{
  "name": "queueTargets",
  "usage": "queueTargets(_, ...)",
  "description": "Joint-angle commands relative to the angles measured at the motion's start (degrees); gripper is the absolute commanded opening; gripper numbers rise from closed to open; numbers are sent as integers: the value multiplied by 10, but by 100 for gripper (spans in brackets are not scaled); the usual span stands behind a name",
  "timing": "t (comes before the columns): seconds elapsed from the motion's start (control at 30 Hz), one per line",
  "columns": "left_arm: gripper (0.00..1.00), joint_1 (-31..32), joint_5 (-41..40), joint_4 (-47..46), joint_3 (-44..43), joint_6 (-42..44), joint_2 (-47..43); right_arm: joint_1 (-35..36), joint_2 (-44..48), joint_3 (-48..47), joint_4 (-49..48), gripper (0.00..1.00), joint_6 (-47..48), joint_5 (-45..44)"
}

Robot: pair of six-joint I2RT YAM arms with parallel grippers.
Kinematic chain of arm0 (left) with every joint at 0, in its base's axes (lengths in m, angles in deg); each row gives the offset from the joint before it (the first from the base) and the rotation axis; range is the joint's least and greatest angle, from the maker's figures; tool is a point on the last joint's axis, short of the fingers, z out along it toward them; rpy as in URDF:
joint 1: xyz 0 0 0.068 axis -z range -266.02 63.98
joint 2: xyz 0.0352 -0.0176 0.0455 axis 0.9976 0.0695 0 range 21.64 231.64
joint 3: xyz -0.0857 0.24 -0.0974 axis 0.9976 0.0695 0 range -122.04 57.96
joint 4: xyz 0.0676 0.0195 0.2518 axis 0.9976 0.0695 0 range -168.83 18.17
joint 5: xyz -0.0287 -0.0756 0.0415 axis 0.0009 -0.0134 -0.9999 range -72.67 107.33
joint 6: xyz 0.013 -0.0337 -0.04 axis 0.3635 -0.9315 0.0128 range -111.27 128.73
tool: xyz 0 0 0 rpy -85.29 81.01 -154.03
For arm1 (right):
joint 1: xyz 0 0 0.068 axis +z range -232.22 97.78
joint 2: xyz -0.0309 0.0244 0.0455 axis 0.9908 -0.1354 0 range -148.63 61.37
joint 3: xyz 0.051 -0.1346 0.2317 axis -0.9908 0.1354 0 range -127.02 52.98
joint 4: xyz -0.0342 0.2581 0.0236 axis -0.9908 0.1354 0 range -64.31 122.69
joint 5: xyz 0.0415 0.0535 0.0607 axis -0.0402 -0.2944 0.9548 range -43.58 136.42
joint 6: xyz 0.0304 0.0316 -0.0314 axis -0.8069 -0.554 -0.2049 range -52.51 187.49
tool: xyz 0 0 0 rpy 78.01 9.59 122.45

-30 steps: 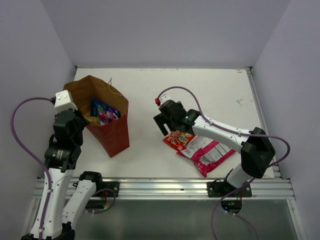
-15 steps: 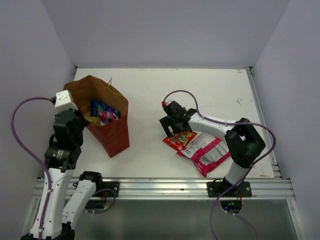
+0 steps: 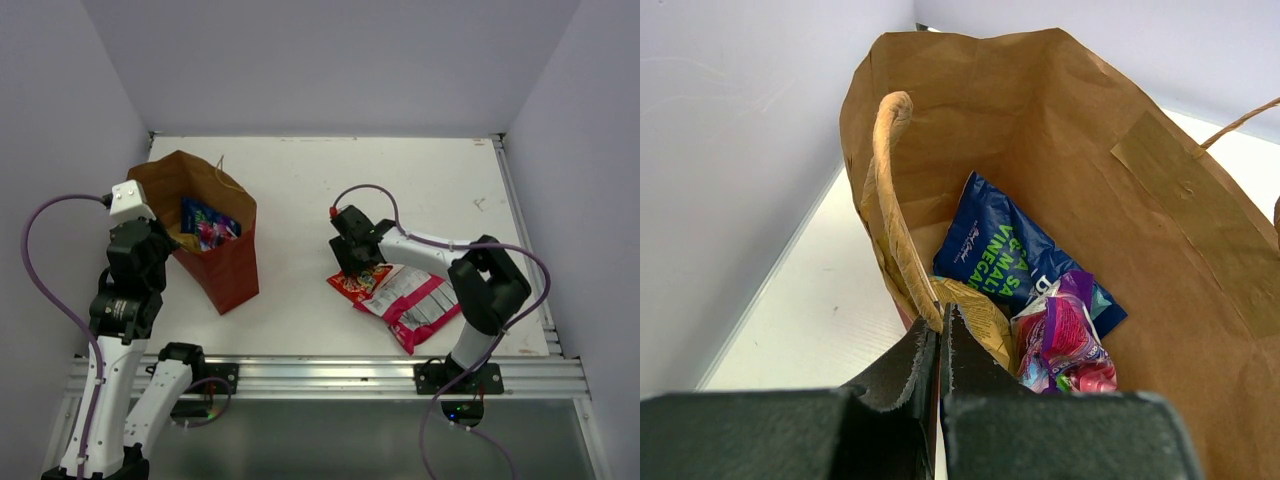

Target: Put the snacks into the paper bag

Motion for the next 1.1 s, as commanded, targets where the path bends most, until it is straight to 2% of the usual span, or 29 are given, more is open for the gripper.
queueTargets(0.0,0,4,-3,-22,-3,5,-2,-4,-1,1,26,62,-11,19)
queueTargets(0.07,0,4,-3,-22,-3,5,0,-3,10,-3,34,40,-13,16)
queueTargets(0.1,0,4,-3,-22,-3,5,0,-3,16,-5,39,40,-14,11)
queueTargets(0.23,0,4,-1,-22,-3,5,3,-2,62,-28,69,0,-14,-11)
queueTargets(0.4,0,4,-1,-22,-3,4,2,3,144,-120,131,0,-10,-55)
queueTargets(0.53,0,4,-2,-22,-3,4,3,7,189,-210,112,0,-12,-40)
queueTargets(0.63,0,4,-3,-21,-3,4,4,8,194,-277,52,0,-24,11)
queueTargets(0.83,0,4,-4,-20,-4,4,8,20,116,-412,-5,0,-67,154)
queueTargets(1.07,0,4,-4,-21,-4,4,9,73,-31,-584,-37,0,-99,234)
